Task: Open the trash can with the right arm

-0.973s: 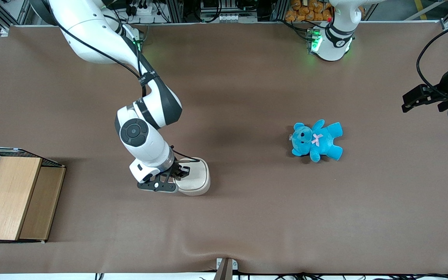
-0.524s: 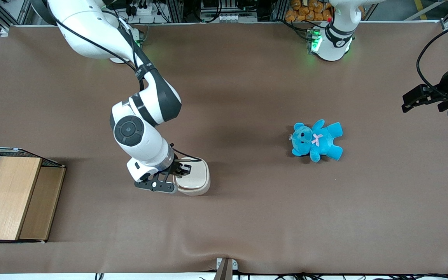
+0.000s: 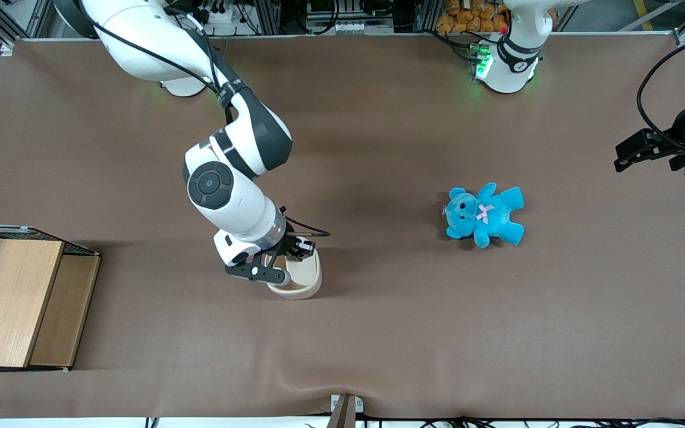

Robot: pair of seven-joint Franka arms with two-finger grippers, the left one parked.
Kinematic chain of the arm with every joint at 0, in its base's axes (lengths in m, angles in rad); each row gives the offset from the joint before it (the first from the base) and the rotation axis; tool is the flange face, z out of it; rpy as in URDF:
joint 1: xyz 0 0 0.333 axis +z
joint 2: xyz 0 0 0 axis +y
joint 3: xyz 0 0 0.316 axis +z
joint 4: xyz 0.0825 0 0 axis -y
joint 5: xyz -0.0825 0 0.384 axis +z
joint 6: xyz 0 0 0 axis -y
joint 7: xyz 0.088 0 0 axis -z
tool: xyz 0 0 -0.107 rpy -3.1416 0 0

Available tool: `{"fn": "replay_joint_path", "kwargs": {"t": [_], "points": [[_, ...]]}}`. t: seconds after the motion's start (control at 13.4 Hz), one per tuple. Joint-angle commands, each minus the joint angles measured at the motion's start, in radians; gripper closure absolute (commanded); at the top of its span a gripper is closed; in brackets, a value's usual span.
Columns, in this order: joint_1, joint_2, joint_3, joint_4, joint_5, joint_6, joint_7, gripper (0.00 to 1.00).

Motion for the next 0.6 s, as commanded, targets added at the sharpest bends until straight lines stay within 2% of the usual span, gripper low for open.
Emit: {"fn": "replay_joint_path", "kwargs": {"t": [0.0, 0.15, 0.22, 0.3, 0.37, 0.45, 0.52], "points": [[-0.086, -0.026, 0.112, 0.022, 0.021, -0.031, 0.036, 0.77], [-0.140, -0.027, 0.216, 0.022, 0.015, -0.032, 0.142, 0.74], [-0.163, -0.029, 0.248, 0.022, 0.010, -0.034, 0.170, 0.67], [-0.193, -0.036, 0.270, 0.022, 0.012, -0.058, 0.170, 0.51], [-0.224, -0.049, 0.292, 0.020, 0.010, -0.089, 0.166, 0.48], [-0.255, -0.069, 0.308, 0.020, 0.010, -0.126, 0.165, 0.28], [-0.272, -0.085, 0.310, 0.020, 0.009, -0.162, 0.162, 0.00]]}}
